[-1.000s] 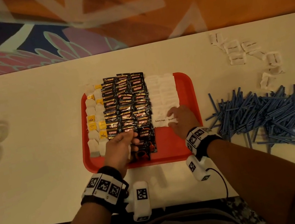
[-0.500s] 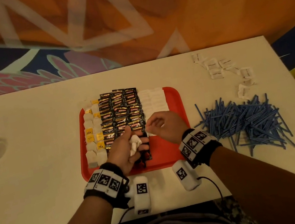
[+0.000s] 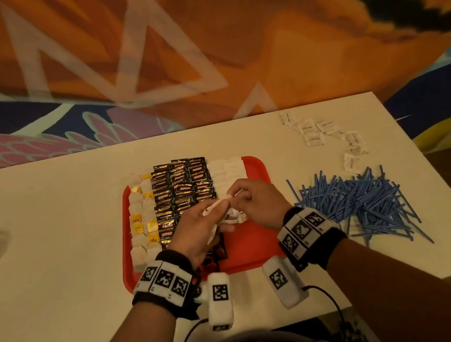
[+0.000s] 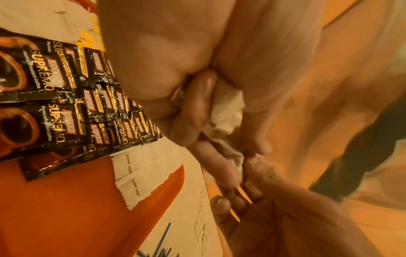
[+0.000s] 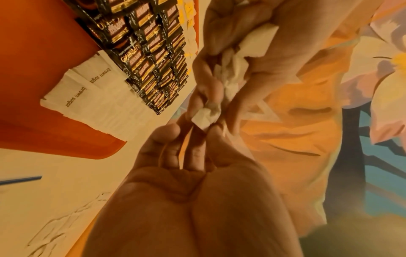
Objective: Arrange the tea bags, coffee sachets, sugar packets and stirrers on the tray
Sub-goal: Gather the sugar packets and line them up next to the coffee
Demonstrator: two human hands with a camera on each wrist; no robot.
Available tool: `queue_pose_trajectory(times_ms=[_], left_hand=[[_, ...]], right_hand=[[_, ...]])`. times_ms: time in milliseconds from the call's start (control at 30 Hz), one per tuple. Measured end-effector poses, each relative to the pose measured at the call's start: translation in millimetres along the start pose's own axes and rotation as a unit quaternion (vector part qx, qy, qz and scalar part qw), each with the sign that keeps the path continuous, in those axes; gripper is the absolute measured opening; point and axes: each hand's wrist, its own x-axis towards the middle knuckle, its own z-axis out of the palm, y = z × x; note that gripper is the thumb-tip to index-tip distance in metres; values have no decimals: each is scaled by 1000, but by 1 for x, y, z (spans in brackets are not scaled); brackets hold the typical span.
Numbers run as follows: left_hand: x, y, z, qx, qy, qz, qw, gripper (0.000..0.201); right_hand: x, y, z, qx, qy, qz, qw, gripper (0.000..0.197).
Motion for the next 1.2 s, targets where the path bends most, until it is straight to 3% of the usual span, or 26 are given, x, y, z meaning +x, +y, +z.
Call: queue_pose_trajectory(times_ms=[67, 200, 333, 400, 500, 567, 667, 833, 933, 1067, 1200], left_hand=[[1, -3, -1, 3, 19, 37, 999, 30], [1, -3, -1, -18, 55, 55, 997, 18], [1, 1, -4, -48, 64, 40, 996, 17], [1, 2, -6, -75, 73, 16, 994, 19], [0, 1, -7, -103, 87, -2, 991, 21], [-1, 0, -6, -99, 84, -4, 992, 17], [-3, -3, -4, -91, 63, 1, 994, 14], [-1, -9, -6, -64, 47, 16, 997, 10], [-2, -8, -6, -55, 25, 6, 998, 16], [-1, -2, -4, -95, 34, -1, 995, 6], [2, 0, -4, -126, 43, -7, 991, 9]], right_hand=[[-1, -1, 0, 4, 18, 1, 1000, 7], [-5, -3, 7, 76, 124, 14, 989, 8], [-8, -4, 14, 144, 43, 37, 988, 19], [-7, -5, 12, 177, 54, 55, 981, 13], [-4, -9, 5, 312, 86, 108, 940, 11], [-4, -10, 3, 371, 65, 124, 918, 9], [-5, -10, 8, 330, 22, 117, 936, 21], [-1, -8, 10, 214, 111, 73, 968, 14], [1, -7, 8, 154, 109, 41, 981, 12], [1, -8, 5, 227, 153, 66, 960, 11], [-5, -5, 9, 207, 93, 71, 971, 12]])
